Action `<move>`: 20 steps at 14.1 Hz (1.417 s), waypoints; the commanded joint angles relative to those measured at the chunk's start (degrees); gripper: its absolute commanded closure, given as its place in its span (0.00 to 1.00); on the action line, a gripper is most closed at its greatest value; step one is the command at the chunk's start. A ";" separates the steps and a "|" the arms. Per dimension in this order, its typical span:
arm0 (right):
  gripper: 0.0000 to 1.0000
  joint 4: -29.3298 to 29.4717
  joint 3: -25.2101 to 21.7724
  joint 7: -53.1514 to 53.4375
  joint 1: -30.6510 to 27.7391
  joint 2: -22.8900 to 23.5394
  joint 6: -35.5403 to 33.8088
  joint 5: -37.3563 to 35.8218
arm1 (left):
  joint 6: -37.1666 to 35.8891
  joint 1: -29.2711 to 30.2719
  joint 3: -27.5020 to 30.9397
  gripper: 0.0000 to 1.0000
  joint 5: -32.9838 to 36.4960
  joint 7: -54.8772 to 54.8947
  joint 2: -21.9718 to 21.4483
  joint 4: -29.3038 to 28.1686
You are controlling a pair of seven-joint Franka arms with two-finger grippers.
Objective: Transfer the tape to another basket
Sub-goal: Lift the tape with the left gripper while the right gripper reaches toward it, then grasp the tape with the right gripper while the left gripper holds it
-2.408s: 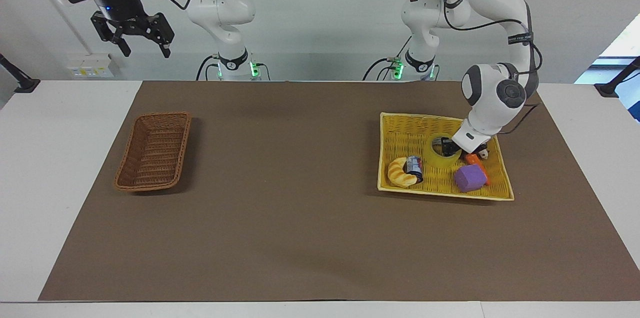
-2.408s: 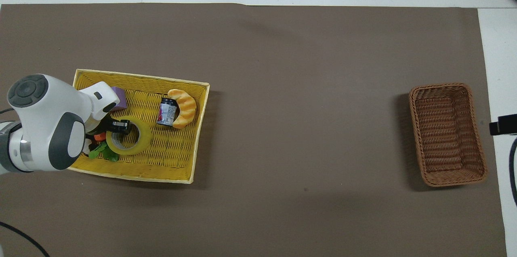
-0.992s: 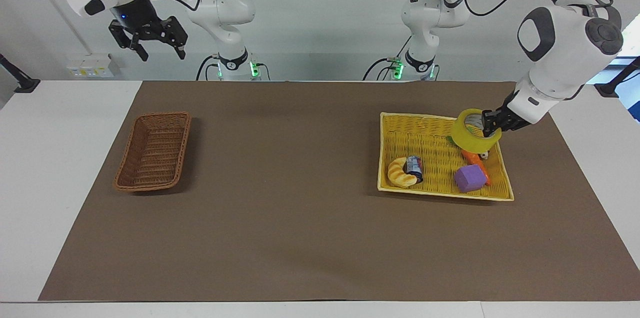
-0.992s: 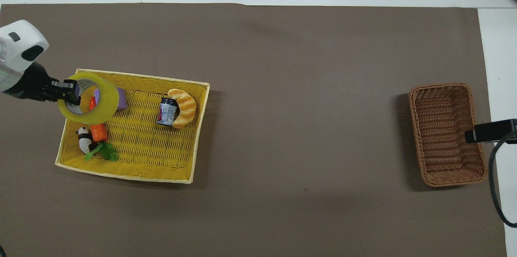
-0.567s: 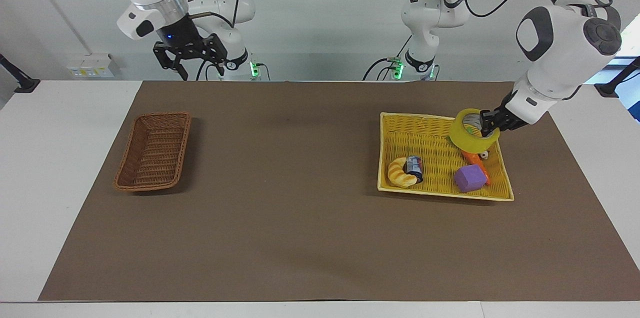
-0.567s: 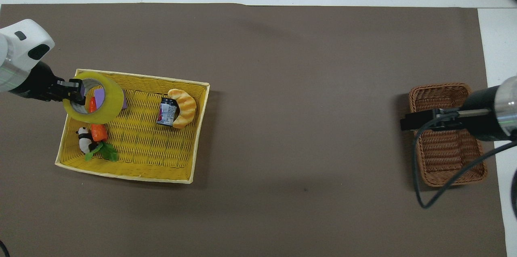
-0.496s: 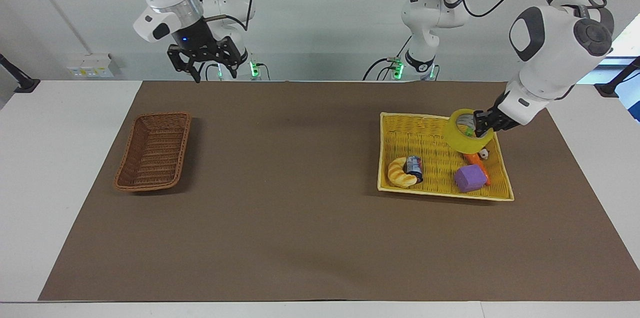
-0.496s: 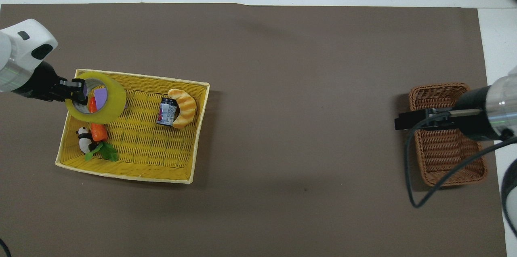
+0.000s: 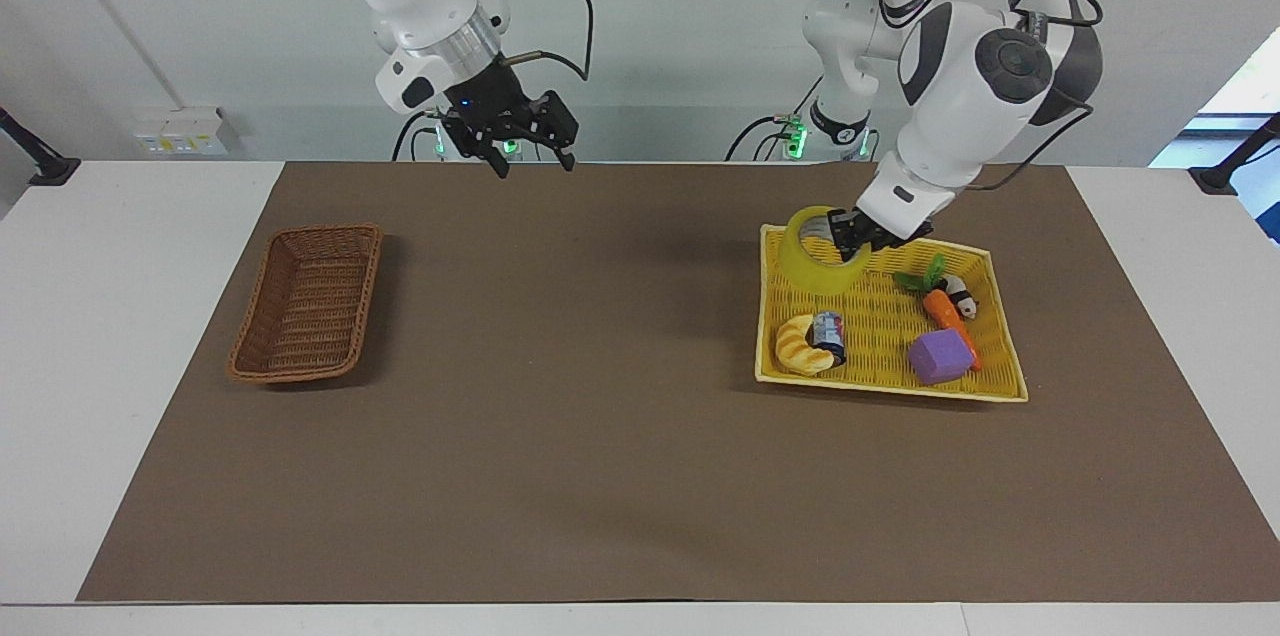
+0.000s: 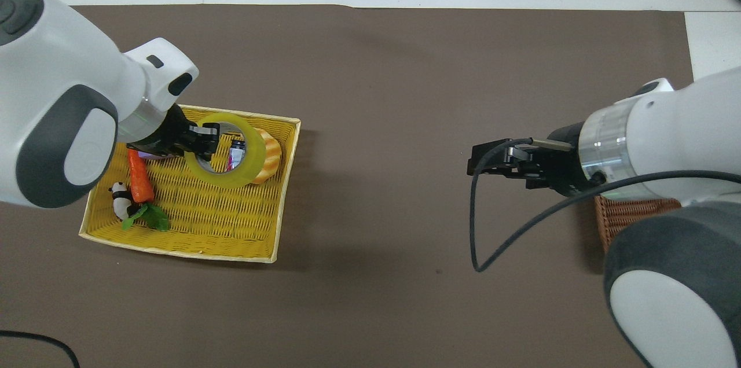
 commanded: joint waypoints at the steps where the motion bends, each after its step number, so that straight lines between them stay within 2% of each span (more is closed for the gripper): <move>1: 0.00 -0.36 -0.01 7.40 3.87 3.18 5.66 4.38 | 2.13 -3.33 0.90 1.00 -4.84 -0.24 -1.94 -2.04; 3: 0.00 -0.36 -0.01 9.27 5.81 5.56 8.57 6.67 | 4.77 -5.08 0.90 1.00 -9.67 -0.07 -2.73 -3.97; 5: 0.00 -0.27 -0.01 9.36 7.57 7.58 9.11 8.08 | 5.92 -7.98 0.81 1.00 -10.84 0.81 -2.74 -4.94; 9: 0.00 -0.36 -0.01 9.36 7.49 7.94 9.37 11.86 | 8.90 -12.30 0.64 1.00 -12.76 2.48 -2.65 -6.61; 13: 0.00 -1.50 -0.01 8.83 7.05 8.03 8.50 11.87 | 9.35 -11.34 0.73 1.00 -20.66 6.51 -2.12 -6.44; 20: 0.00 -1.85 -0.01 9.01 6.70 8.03 8.06 11.95 | 11.54 -7.73 0.82 1.00 -24.11 7.67 -1.60 -5.91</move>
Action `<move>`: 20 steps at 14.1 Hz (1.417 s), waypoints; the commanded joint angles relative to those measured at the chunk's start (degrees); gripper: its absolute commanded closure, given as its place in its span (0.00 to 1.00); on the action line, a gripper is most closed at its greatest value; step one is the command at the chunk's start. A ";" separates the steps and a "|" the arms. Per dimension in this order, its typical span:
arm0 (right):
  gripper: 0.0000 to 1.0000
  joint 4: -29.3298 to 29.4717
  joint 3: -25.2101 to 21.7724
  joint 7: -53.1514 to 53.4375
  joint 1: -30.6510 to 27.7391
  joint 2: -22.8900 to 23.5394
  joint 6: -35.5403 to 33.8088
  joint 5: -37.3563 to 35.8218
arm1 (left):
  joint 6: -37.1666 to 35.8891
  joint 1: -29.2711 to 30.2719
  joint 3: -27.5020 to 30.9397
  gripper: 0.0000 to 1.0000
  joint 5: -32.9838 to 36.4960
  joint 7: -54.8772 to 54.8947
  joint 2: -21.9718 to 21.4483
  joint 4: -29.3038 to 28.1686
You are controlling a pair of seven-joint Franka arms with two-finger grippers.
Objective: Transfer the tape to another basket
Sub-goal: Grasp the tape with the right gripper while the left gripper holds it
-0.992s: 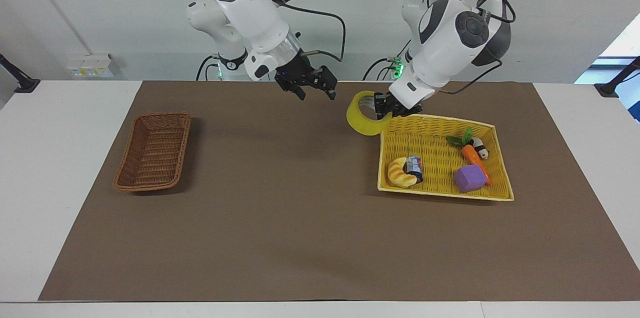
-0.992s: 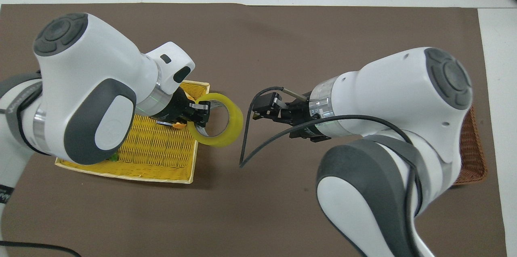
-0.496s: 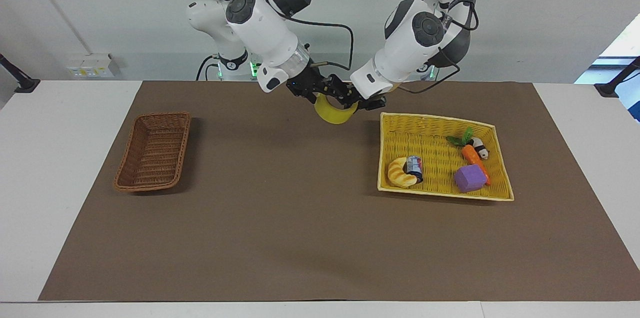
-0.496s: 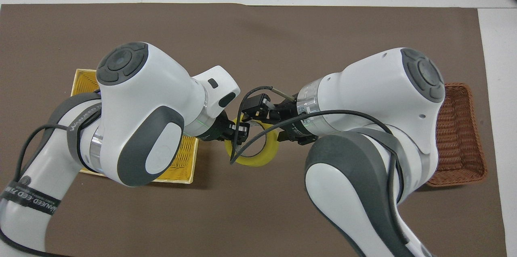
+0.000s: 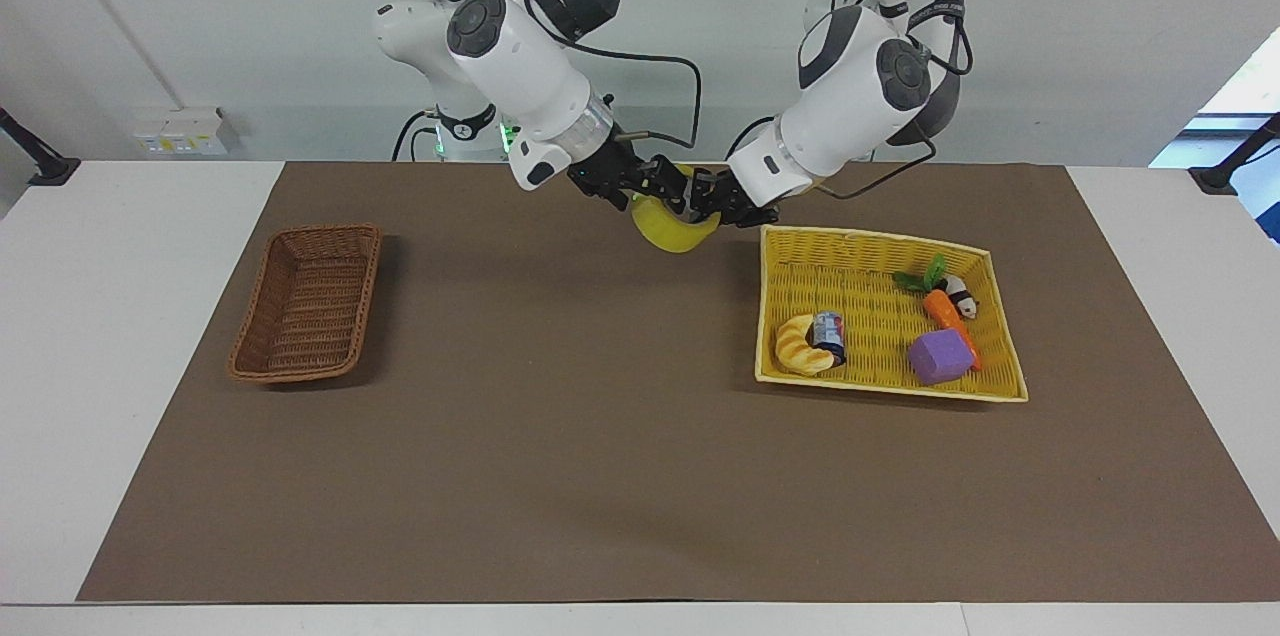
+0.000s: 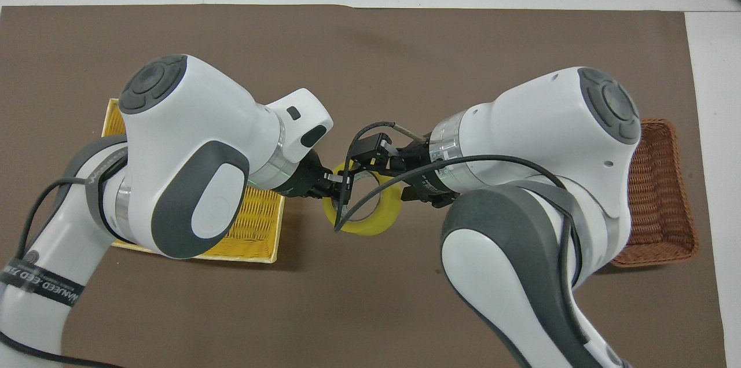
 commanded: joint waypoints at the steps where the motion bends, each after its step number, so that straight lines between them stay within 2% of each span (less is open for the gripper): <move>1: 0.25 -0.67 0.28 0.24 -0.55 -0.44 -0.46 1.49 | 2.26 1.09 -0.21 1.00 -3.28 1.23 -1.15 -0.78; 2: 0.60 -0.67 0.28 0.50 -0.55 -0.44 -0.63 1.67 | 2.96 1.00 -0.30 1.00 -3.56 1.23 -1.15 -0.86; 4: 1.00 -0.58 0.19 0.59 -1.59 -0.44 -1.51 4.12 | 3.58 0.91 -0.30 1.00 -3.65 1.23 -1.06 -0.86; 9: 1.00 -0.41 0.19 1.47 -1.78 -0.44 -1.95 4.13 | 3.94 0.56 -0.30 1.00 -3.74 1.23 -1.06 -0.86; 10: 1.00 -0.41 0.19 1.47 -1.86 -0.44 -1.95 4.13 | 3.94 0.38 -0.21 0.65 -3.65 1.15 -1.06 -0.86; 11: 1.00 -0.41 0.19 1.38 -1.78 -0.44 -1.95 4.13 | 3.85 0.12 -0.21 0.08 -3.39 0.45 -1.23 -0.86; 12: 1.00 -0.41 0.19 1.47 -1.86 -0.44 -1.95 4.13 | 3.76 0.03 -0.21 0.00 -3.21 0.18 -1.49 -0.78; 15: 1.00 -0.41 0.19 1.47 -1.78 -0.44 -1.95 3.69 | 3.06 0.99 0.22 0.00 -3.21 -2.01 -3.07 -0.69; 20: 1.00 -0.15 0.01 0.68 -2.04 -0.35 -2.48 1.85 | 0.86 7.14 0.40 0.00 -3.03 -2.28 -4.83 -0.07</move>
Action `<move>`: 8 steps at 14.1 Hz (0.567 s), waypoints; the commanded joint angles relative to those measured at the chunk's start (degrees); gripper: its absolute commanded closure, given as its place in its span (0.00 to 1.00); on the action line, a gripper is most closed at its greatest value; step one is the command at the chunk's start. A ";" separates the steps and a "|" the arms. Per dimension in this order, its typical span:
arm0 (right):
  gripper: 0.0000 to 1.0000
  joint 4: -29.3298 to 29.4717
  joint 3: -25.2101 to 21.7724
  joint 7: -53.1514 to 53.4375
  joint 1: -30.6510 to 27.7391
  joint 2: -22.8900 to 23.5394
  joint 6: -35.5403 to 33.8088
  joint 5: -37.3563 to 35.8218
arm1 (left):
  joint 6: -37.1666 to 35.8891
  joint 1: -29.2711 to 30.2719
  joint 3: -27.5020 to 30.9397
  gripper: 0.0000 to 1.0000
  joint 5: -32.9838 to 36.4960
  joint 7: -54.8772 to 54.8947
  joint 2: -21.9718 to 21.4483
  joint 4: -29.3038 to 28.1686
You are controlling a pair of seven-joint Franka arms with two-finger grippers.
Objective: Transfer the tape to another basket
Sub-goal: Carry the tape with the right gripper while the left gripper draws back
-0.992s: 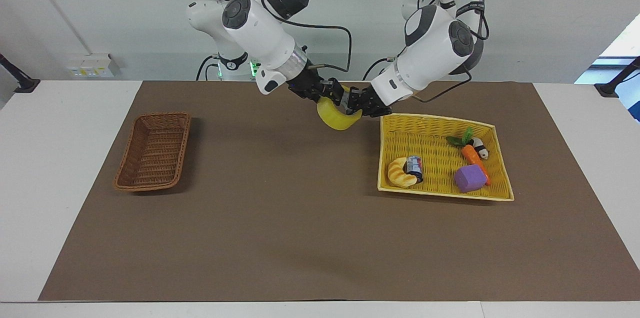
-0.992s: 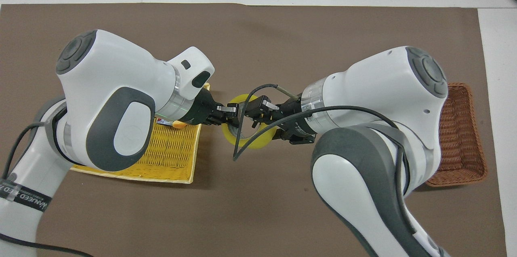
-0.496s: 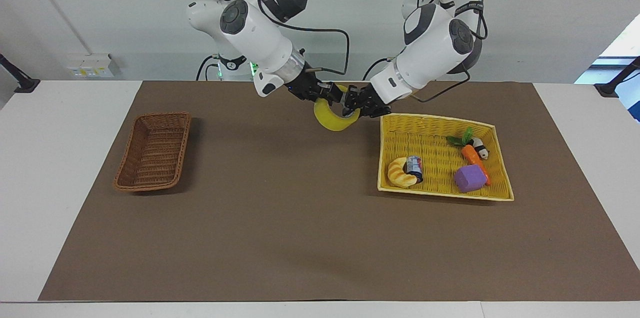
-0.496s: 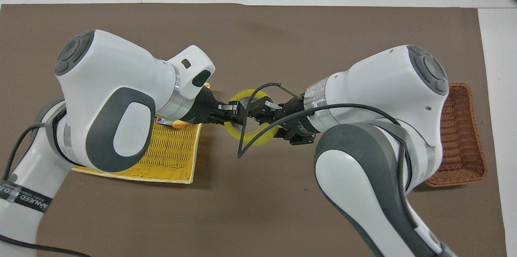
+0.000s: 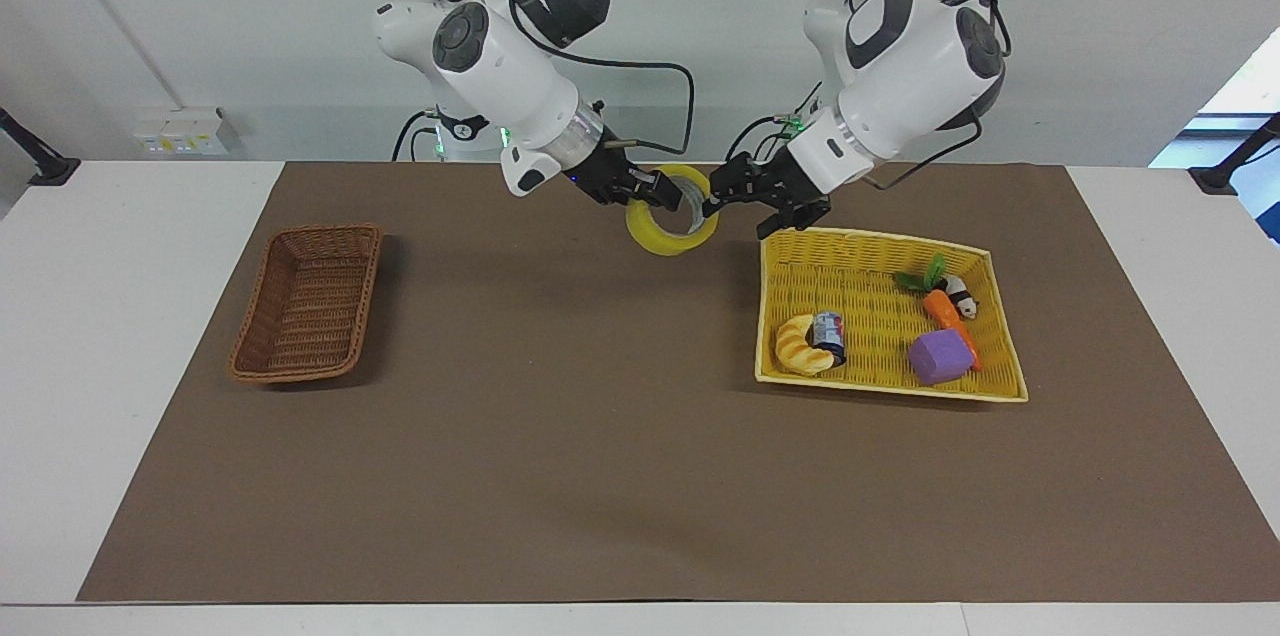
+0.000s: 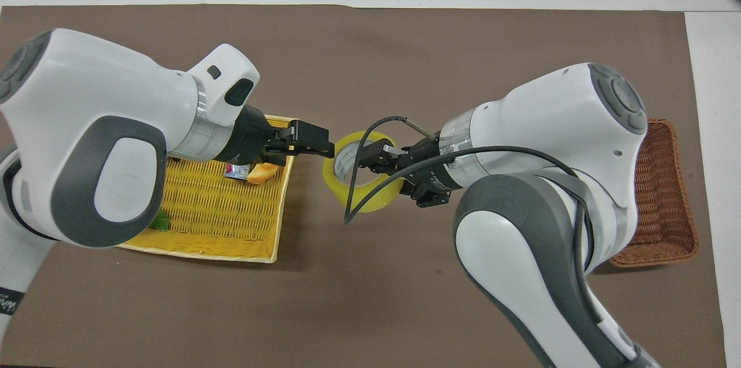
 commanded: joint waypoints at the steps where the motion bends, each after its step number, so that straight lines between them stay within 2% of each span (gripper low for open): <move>1: 1.00 0.40 0.13 -0.10 -0.83 -0.63 -1.76 -2.85 | -2.46 3.24 -0.05 0.00 -0.20 -0.67 -1.38 -0.15; 3: 1.00 0.58 -0.13 -3.16 -3.01 -1.42 -5.01 -9.17 | -5.00 6.49 -0.05 0.00 3.20 -0.50 -1.38 0.12; 5: 1.00 0.58 -0.22 -12.54 -7.92 -1.95 -9.31 -11.83 | -7.99 8.70 -0.14 0.00 11.10 0.12 -1.29 1.17; 8: 1.00 -0.73 -0.22 -27.83 -14.60 -2.47 -12.31 -17.27 | -9.75 12.38 -0.14 0.00 18.50 0.38 -1.38 1.44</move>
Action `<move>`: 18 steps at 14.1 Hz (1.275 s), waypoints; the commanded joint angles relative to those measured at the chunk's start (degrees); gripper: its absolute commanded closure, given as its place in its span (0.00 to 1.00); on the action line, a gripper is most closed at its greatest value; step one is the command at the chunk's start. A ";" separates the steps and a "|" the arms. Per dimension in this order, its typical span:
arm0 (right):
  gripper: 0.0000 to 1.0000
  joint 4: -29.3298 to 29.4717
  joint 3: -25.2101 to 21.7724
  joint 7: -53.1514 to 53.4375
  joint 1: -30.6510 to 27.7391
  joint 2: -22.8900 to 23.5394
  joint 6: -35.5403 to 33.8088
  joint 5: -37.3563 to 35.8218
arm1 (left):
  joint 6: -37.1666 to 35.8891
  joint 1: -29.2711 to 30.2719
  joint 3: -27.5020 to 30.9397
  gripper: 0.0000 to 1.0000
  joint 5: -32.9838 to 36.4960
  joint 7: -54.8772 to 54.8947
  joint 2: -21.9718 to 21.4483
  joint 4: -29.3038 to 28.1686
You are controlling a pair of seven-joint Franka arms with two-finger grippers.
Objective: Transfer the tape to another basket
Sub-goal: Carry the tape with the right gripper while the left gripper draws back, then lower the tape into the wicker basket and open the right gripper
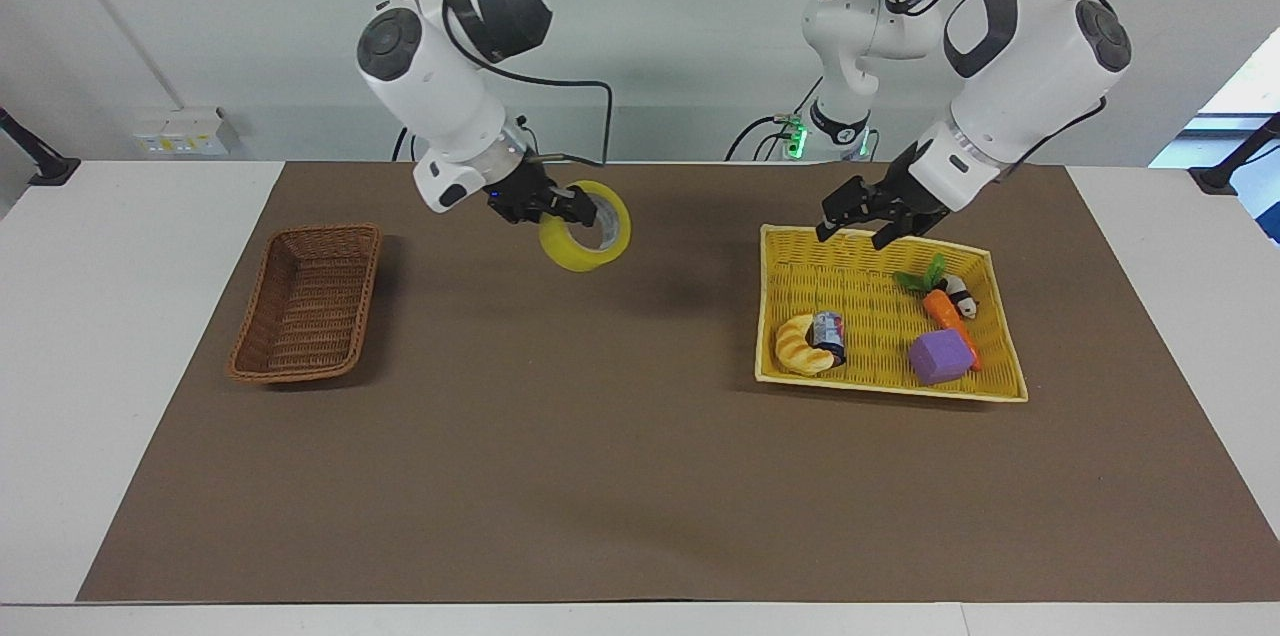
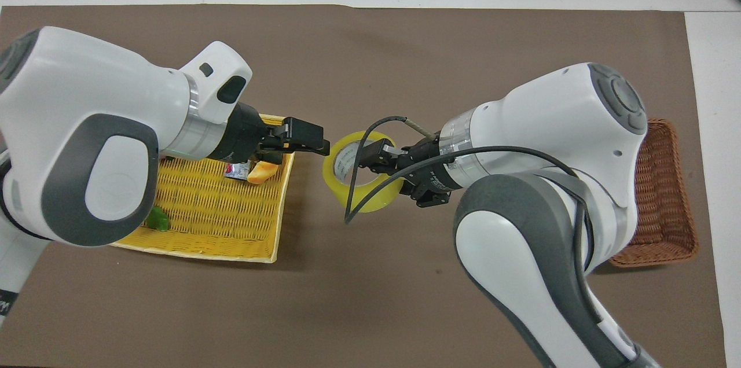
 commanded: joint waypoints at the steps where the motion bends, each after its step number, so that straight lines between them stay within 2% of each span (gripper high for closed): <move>1: 1.00 -3.00 0.48 -12.52 -6.07 -2.28 -1.92 -4.68 | -3.02 3.48 -0.53 0.00 6.28 0.37 -0.64 1.18; 5: 1.00 -14.08 0.48 -34.57 -19.51 -6.32 0.70 -9.51 | -9.87 8.14 -0.45 0.00 12.98 13.70 -0.81 4.51; 8: 1.00 -16.11 0.48 -48.83 -28.93 -5.45 5.62 -11.71 | -14.44 9.03 -0.53 0.00 17.80 14.70 -1.51 8.29; 11: 1.00 -17.34 0.48 -52.90 -33.95 -4.93 6.51 -13.39 | -19.36 9.20 -0.45 0.00 19.67 14.61 -1.25 12.51; 13: 1.00 -17.52 0.57 -55.97 -36.41 -2.30 8.35 -13.39 | -20.43 9.20 0.51 0.00 19.58 14.61 -1.16 12.78; 18: 1.00 -19.19 0.57 -54.58 -37.56 1.40 12.40 -12.25 | -19.73 9.20 0.96 0.00 19.40 14.17 -2.13 12.34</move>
